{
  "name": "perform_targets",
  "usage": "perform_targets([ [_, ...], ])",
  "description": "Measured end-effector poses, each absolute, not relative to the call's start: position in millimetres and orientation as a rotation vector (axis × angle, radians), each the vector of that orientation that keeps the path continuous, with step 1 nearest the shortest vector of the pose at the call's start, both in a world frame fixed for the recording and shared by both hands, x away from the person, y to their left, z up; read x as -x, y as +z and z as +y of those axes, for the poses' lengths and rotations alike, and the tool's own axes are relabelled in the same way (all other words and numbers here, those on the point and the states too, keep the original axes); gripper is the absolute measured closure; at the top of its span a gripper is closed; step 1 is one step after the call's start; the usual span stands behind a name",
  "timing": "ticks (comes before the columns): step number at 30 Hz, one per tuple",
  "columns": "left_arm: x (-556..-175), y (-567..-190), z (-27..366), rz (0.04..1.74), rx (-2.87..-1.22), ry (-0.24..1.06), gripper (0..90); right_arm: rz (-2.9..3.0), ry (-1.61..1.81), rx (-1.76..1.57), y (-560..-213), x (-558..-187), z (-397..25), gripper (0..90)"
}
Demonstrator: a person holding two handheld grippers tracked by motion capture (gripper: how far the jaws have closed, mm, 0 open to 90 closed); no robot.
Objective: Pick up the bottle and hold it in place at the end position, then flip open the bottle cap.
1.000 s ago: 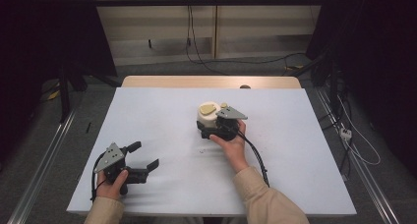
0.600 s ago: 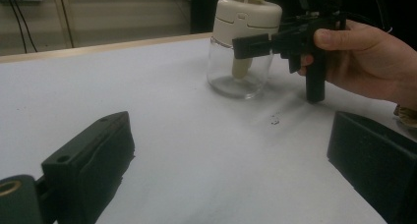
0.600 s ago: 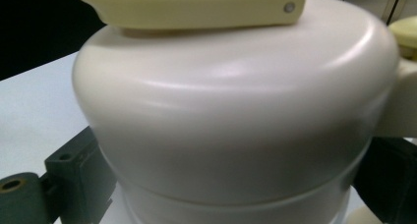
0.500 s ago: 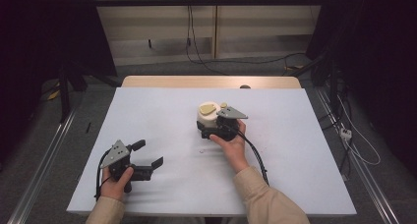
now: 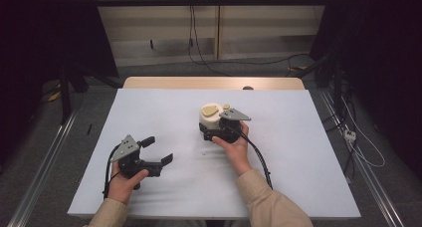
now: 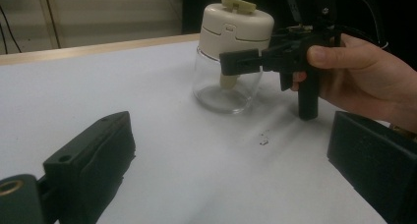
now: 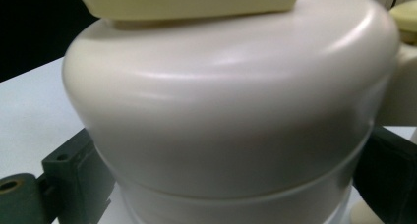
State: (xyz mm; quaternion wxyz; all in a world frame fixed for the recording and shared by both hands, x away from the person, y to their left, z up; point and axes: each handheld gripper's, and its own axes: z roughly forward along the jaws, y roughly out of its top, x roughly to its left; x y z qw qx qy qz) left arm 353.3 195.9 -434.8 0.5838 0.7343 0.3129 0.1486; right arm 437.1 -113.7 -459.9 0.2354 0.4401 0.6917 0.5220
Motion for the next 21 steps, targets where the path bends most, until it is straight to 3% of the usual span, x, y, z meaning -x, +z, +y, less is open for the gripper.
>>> perform_targets([
  [21, -365, -426, 169, 0.726, -1.735, 0.314, 3.3, 1.898, 1.430, -1.220, -461, -437, -114, 3.8],
])
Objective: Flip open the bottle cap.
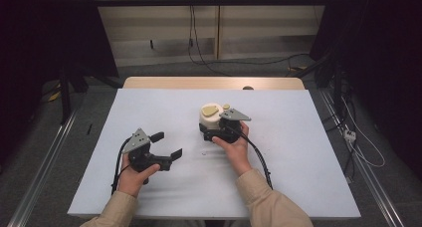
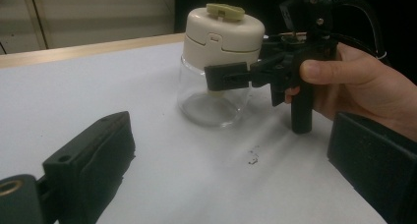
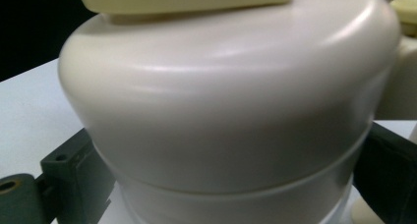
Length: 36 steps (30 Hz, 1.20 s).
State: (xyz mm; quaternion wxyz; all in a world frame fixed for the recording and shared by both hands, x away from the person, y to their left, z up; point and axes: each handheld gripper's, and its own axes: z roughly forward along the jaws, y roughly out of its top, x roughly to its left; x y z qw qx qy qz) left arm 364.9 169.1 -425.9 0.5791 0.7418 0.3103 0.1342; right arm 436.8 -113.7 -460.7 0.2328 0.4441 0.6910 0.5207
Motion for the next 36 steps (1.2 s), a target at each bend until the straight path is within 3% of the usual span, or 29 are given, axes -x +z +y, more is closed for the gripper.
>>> perform_targets([
  [36, -390, -409, 131, 0.729, -1.765, 0.273, 5.8, 1.908, 1.433, -1.225, -461, -437, -114, 3.4],
])
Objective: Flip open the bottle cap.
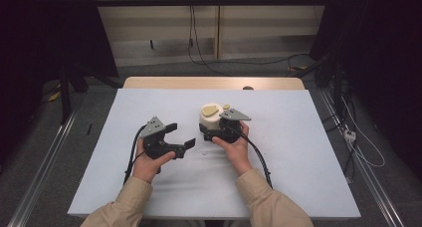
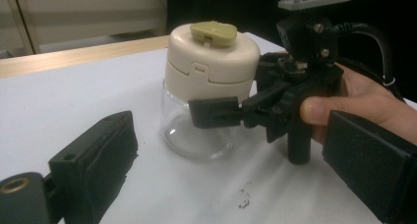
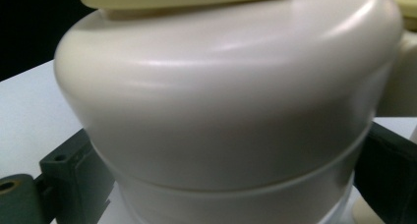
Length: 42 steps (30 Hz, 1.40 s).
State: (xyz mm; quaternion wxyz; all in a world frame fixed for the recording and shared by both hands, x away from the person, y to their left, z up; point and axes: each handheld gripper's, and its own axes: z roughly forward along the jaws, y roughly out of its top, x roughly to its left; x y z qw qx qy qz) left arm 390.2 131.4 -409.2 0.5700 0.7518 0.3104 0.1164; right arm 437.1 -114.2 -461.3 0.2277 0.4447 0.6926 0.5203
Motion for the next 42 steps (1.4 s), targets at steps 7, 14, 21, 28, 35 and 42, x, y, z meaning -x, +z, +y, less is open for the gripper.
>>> perform_targets([
  [7, -395, -402, 125, 0.729, -1.764, 0.279, 6.5, 1.908, 1.430, -1.223, -461, -437, -114, 3.5],
  [14, -401, -396, 122, 0.733, -1.763, 0.284, 8.8, 1.908, 1.428, -1.230, -461, -437, -114, 3.4],
  [21, -411, -394, 115, 0.749, -1.782, 0.264, 10.8, 1.908, 1.433, -1.239, -462, -437, -114, 3.2],
  [28, -421, -397, 106, 0.761, -1.799, 0.244, 11.4, 1.911, 1.436, -1.238, -462, -437, -114, 3.1],
  [35, -422, -395, 98, 0.740, -1.837, 0.256, 22.1, 1.912, 1.436, -1.238, -462, -438, -115, 3.1],
  [42, -426, -390, 92, 0.744, -1.850, 0.253, 34.7, 1.913, 1.434, -1.237, -462, -437, -115, 3.1],
])
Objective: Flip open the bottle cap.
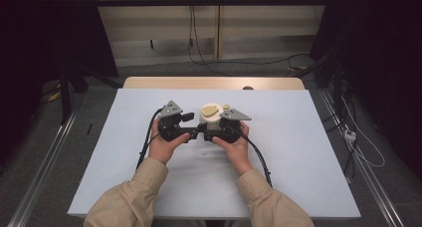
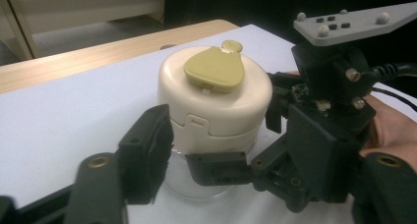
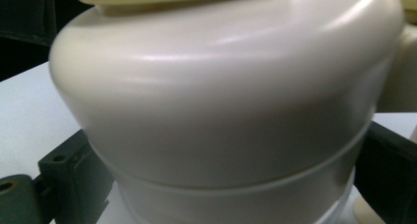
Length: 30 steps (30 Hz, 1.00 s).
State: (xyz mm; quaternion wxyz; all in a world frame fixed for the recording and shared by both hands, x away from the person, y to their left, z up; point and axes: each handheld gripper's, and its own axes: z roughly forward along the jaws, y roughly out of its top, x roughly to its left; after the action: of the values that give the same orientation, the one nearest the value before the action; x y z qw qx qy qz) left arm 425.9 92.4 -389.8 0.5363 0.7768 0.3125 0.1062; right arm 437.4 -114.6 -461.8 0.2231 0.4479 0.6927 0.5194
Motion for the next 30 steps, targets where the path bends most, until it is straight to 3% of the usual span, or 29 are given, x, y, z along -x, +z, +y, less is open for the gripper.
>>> perform_targets([
  [17, -433.2, -384.0, 93.7, 0.786, -1.894, 0.206, 61.9, 1.916, 1.422, -1.237, -461.3, -436.6, -114.0, 3.1],
  [30, -433.9, -379.8, 95.2, 0.792, -1.898, 0.211, 71.9, 1.919, 1.416, -1.236, -461.0, -436.2, -114.0, 3.1],
])
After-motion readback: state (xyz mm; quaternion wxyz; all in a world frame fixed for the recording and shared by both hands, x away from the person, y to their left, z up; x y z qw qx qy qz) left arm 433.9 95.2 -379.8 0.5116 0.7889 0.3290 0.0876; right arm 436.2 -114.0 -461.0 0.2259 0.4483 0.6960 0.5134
